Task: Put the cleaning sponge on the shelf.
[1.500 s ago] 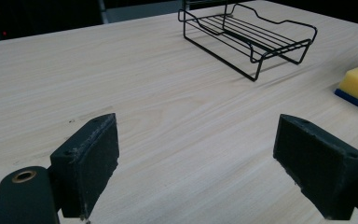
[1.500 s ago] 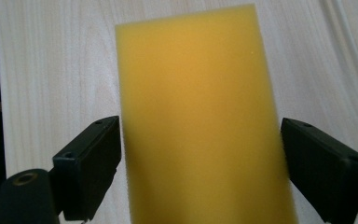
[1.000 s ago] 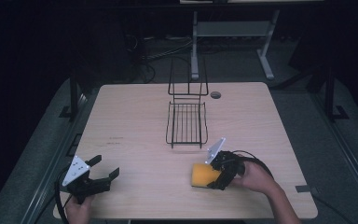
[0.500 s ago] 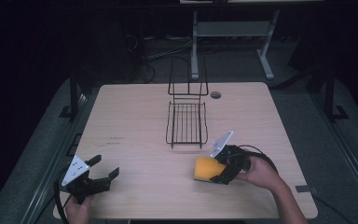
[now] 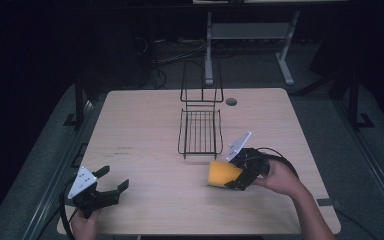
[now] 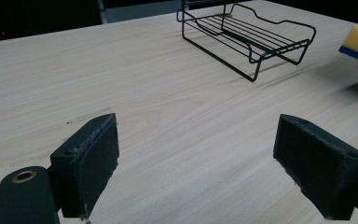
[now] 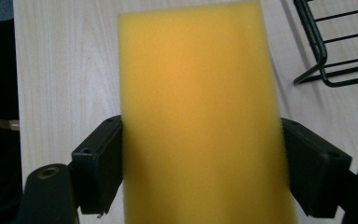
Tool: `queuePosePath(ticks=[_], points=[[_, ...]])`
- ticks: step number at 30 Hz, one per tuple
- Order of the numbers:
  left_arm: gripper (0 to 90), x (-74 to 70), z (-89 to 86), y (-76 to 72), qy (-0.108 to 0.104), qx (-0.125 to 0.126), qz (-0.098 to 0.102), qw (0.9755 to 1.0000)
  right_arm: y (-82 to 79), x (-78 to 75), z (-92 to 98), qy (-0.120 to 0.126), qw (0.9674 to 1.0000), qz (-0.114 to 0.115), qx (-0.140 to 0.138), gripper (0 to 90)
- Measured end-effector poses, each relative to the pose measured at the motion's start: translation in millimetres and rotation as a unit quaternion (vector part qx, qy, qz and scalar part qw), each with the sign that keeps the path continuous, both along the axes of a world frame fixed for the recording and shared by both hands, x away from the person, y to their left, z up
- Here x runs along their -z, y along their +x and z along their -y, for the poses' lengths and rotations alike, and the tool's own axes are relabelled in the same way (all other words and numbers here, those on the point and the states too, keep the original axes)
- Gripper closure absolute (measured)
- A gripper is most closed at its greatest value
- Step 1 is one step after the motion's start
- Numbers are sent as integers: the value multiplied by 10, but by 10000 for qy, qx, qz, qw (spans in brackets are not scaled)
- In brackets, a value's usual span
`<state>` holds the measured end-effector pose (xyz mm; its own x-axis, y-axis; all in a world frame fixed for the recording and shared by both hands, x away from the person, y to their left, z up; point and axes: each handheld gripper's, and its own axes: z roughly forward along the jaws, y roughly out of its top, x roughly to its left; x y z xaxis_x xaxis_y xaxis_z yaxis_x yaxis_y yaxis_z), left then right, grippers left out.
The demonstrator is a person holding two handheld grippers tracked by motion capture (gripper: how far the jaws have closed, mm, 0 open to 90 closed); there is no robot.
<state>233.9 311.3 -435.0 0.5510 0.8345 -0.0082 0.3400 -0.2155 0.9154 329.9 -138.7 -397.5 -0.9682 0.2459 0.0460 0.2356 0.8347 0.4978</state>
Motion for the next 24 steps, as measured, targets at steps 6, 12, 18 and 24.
queuePosePath(ticks=[6, 12, 18, 24], points=[[134, 0, -1, -1, 1, 9, 13, 10000, 23, -16, 16, 15, 10000, -2, 12, 217], [134, 4, 0, 0, -5, 11, 15, 10000, 58, -45, 17, 47, 10000, 7, 17, 219], [134, 5, 2, 8, -2, 12, -2, 10000, 93, -77, 12, 70, 10000, 7, 25, 220], [134, 3, 6, 6, -12, 16, 0, 10000, 134, -92, 4, 89, 10000, -21, 38, 221]])
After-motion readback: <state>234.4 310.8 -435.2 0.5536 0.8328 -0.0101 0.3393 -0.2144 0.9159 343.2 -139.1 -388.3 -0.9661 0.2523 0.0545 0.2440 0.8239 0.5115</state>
